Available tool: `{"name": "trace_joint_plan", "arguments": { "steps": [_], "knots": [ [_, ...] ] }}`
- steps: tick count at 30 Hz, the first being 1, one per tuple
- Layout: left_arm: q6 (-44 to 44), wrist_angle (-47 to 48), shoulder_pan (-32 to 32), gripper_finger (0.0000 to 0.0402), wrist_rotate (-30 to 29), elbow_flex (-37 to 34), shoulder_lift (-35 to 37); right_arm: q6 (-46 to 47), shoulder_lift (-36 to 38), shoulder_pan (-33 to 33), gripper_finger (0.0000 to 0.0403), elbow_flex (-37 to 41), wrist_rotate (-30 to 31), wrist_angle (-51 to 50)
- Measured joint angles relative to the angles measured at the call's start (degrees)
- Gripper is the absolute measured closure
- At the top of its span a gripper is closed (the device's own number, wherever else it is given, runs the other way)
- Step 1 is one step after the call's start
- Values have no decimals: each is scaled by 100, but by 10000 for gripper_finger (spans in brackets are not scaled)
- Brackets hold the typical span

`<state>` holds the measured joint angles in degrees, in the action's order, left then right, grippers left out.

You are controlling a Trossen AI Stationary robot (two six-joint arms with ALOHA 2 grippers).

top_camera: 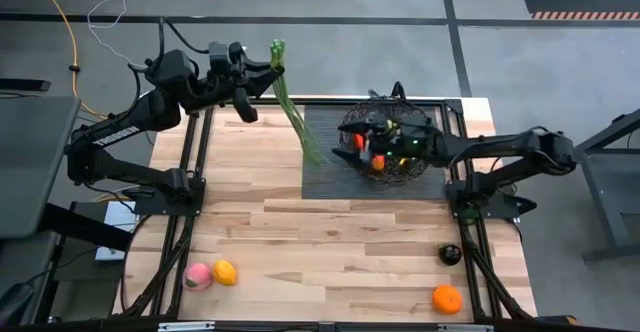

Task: Build produce basket
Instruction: Put the green beans into the black basket

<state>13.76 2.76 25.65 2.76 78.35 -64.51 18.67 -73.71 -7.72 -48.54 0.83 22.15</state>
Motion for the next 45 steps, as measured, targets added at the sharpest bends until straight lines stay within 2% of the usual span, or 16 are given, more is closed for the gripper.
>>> {"name": "trace_joint_plan", "arguments": {
  "steps": [3,9,22,25,30,38,41,45],
  "knots": [
    [-26,-2,-3,364,214,0,0,-241,-384,91,15,-255,142,-12],
    [-43,-55,-144,364,241,0,0,-716,-1229,156,15,-1031,200,-311],
    [-46,-273,-262,364,205,0,0,-229,-2405,382,15,-2298,200,-385],
    [-44,-273,-262,364,203,0,0,-355,-2550,460,15,-2402,289,-386],
    [-44,-271,-334,364,214,0,0,-428,-2621,533,15,-2430,1042,-381],
    [-28,-298,-409,364,218,0,0,-570,-2636,526,15,-2430,1382,-433],
    [88,-379,-407,364,320,0,0,-570,-2636,525,15,-2430,1365,-422],
    [111,-509,-407,364,444,0,0,-568,-2636,516,15,-2430,776,-372]
  ]
}}
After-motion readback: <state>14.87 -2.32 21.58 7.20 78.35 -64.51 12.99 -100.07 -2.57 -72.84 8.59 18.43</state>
